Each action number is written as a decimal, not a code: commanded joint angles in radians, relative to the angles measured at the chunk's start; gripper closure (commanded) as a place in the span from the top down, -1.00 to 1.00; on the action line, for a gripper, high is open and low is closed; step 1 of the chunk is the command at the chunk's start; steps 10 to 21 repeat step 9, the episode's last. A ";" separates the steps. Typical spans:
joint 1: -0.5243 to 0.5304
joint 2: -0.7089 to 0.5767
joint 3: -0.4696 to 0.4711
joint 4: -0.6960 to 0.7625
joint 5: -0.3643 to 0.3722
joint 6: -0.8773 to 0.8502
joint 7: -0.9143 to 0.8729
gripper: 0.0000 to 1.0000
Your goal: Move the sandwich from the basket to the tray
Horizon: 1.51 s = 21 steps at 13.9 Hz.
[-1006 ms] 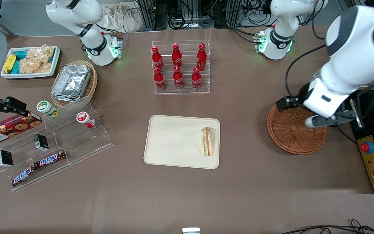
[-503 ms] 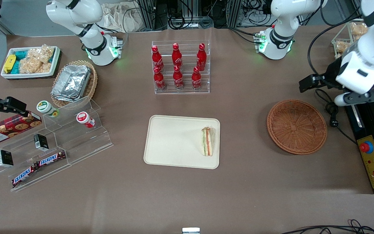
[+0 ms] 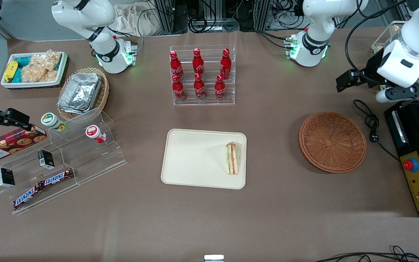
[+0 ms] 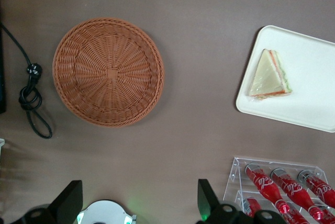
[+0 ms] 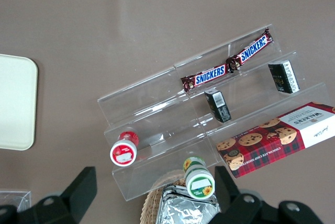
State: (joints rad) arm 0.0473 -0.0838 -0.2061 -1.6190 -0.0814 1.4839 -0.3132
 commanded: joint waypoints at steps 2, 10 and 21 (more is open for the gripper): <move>-0.030 -0.050 0.071 -0.041 0.006 -0.034 0.095 0.98; -0.038 -0.047 0.077 -0.032 0.072 -0.034 0.097 0.98; -0.038 -0.047 0.077 -0.032 0.072 -0.034 0.097 0.98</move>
